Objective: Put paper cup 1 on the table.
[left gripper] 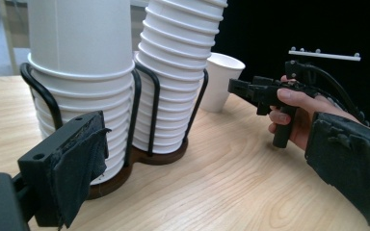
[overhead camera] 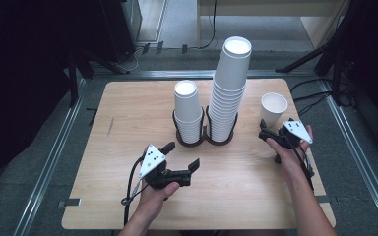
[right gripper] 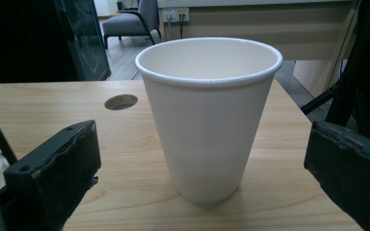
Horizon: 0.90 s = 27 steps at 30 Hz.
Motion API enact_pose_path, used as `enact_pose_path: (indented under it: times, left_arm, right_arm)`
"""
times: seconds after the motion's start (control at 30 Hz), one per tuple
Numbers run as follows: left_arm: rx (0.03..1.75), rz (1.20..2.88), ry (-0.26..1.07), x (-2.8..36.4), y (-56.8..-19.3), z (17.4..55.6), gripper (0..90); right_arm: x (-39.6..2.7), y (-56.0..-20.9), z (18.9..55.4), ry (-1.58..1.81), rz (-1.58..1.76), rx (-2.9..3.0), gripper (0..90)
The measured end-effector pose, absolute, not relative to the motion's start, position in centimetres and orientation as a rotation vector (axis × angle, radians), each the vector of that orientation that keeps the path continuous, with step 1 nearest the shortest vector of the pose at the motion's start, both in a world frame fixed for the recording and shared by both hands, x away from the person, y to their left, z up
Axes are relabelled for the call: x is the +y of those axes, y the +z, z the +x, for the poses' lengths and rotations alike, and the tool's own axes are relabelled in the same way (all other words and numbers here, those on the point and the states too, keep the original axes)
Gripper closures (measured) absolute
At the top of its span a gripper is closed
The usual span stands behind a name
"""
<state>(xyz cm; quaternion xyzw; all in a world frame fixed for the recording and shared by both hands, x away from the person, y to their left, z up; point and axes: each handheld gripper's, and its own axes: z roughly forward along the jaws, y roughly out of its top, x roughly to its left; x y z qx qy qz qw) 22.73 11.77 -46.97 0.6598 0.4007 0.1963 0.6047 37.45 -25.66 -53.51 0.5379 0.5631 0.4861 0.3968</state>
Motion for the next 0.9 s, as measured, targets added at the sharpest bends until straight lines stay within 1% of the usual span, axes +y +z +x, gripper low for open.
enact_pose_path:
  times: [0.17,0.4,0.57,0.6,0.63,0.9]
  left_arm:
    - [0.927,1.537,0.461,11.4,-47.1,22.9,1.4]
    - [0.918,1.553,0.481,10.7,-46.9,23.4,1.4]
    - [0.911,1.557,0.500,10.1,-46.6,24.1,1.4]
    - [0.913,1.554,0.499,10.1,-46.5,24.3,1.4]
    - [0.917,1.550,0.501,10.0,-46.4,24.5,1.4]
    - [0.918,1.567,0.552,8.7,-45.1,26.4,1.4]
  right_arm:
    - [-25.8,-52.7,36.4,1.232,1.351,1.426,0.0]
    - [-26.1,-50.7,35.0,1.290,1.353,1.395,0.0]
    - [-26.2,-48.4,33.9,1.341,1.309,1.388,0.0]
    - [-26.4,-47.5,33.5,1.372,1.304,1.381,0.0]
    - [-26.4,-47.5,33.5,1.372,1.304,1.381,0.0]
    - [-26.1,-43.1,32.3,1.479,1.265,1.360,0.0]
